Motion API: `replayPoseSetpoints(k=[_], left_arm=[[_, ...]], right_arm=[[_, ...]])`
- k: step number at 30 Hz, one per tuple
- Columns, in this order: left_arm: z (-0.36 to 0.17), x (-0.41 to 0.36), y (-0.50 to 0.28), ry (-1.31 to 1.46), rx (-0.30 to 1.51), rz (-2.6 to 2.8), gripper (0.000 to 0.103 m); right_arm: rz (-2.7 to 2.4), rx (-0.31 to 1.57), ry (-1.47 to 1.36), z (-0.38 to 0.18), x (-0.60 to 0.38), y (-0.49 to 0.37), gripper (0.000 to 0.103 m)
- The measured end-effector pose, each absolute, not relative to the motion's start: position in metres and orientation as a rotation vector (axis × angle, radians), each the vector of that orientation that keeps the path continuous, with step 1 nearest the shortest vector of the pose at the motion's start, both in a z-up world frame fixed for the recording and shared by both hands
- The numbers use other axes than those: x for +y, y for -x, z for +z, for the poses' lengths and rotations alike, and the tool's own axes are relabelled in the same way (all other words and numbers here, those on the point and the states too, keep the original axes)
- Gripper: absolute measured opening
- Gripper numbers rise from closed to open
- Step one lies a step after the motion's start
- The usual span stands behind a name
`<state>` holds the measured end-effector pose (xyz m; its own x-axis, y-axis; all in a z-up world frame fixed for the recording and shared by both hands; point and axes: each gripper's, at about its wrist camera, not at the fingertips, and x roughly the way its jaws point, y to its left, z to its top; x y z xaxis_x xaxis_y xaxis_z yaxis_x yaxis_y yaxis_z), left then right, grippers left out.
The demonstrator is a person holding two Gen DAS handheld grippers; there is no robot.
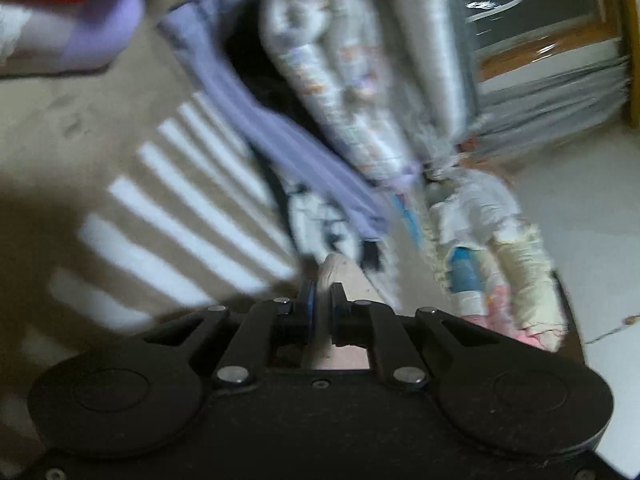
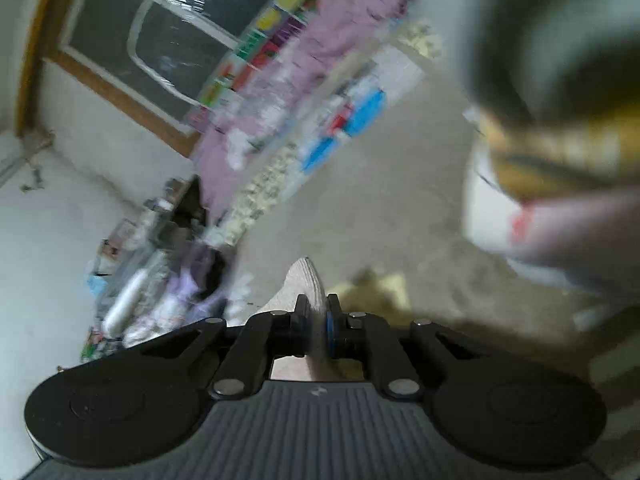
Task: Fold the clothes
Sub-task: 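Open both grippers and lay the pink sweater flat on the bed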
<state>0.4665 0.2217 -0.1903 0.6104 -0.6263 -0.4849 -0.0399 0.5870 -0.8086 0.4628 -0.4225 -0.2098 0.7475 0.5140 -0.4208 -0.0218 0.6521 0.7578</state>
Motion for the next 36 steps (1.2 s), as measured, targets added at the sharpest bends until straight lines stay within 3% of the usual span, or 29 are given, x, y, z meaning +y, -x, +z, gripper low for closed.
replayPoseSetpoints(k=[4, 10, 13, 15, 17, 20, 23, 28, 31, 36], left_arm=[[-0.183, 0.214, -0.468, 0.783, 0.856, -0.381, 0.009], [-0.173, 0.195, -0.465, 0.623, 0.854, -0.313, 0.015], [-0.163, 0.196, -0.458, 0.577, 0.846, -0.255, 0.020], [-0.152, 0.198, -0.447, 0.527, 0.821, -0.213, 0.020], [-0.141, 0.200, -0.434, 0.459, 0.799, -0.176, 0.020], [-0.119, 0.195, -0.403, 0.391, 0.728, -0.226, 0.020], [-0.107, 0.169, -0.377, 0.320, 0.687, -0.338, 0.020], [-0.149, 0.131, -0.378, 0.108, 0.830, -0.251, 0.023], [-0.131, 0.140, -0.365, 0.134, 0.810, -0.212, 0.023], [-0.095, 0.164, -0.308, 0.133, 0.723, -0.149, 0.028]], right_arm=[[0.267, 0.711, -0.746, -0.218, -0.416, -0.469, 0.007], [0.217, 0.723, -0.671, -0.210, -0.404, -0.467, 0.011], [0.172, 0.731, -0.630, -0.198, -0.399, -0.462, 0.026], [0.124, 0.737, -0.576, -0.188, -0.397, -0.457, 0.046], [0.078, 0.762, -0.451, -0.176, -0.387, -0.449, 0.052], [0.044, 0.730, -0.223, -0.159, -0.371, -0.422, 0.051], [0.108, 0.635, -0.188, -0.144, -0.366, -0.389, 0.041], [0.175, 0.712, -0.206, -0.162, -0.363, -0.375, 0.036], [0.148, 0.754, -0.226, -0.175, -0.372, -0.382, 0.025], [0.128, 0.698, -0.235, -0.142, -0.379, -0.343, 0.029]])
